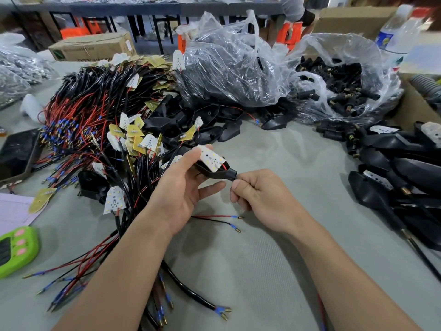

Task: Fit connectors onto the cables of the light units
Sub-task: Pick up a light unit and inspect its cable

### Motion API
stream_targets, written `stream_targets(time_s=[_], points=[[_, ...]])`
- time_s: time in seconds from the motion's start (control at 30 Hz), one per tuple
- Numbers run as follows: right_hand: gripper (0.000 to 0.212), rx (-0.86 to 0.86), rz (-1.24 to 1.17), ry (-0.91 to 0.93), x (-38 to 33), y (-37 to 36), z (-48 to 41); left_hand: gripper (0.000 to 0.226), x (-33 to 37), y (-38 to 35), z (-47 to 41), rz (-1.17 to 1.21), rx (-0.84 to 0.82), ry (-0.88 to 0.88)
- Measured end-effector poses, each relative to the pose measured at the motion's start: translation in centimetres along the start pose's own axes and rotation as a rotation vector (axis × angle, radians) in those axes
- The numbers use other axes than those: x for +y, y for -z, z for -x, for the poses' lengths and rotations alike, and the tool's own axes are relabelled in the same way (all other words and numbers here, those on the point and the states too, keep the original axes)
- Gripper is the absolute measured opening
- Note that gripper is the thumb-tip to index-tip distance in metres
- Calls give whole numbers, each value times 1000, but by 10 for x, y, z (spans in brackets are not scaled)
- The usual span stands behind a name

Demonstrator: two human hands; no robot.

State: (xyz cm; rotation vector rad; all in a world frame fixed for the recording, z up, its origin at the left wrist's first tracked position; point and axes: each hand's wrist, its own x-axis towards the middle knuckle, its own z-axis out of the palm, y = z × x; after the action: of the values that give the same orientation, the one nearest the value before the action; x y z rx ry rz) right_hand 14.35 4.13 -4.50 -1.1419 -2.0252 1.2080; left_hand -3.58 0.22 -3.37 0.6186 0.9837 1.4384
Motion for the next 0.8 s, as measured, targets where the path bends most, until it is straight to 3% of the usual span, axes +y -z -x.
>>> stream_targets(time_s=[0.2, 0.33, 0.43, 0.53, 0.67, 0.8], points=[[30, 8, 198, -17, 1, -2, 1, 28, -6, -1, -1, -185, 69, -53], [11, 101, 295, 6, 3, 4, 2, 25, -6, -1, -4, -186, 157, -124], [17, 301, 415, 1, 4, 18, 3, 23, 0, 6, -8, -113, 216, -184], [7, 650, 625, 14, 3, 26, 1, 29, 2, 8, -7, -126, 250, -188], [10, 838, 588, 68, -1, 21, 2, 34, -4, 6, -3, -376, 210, -201], [29, 718, 377, 47, -1, 14, -2, 32, -8, 2, 0, -422, 227, -215]])
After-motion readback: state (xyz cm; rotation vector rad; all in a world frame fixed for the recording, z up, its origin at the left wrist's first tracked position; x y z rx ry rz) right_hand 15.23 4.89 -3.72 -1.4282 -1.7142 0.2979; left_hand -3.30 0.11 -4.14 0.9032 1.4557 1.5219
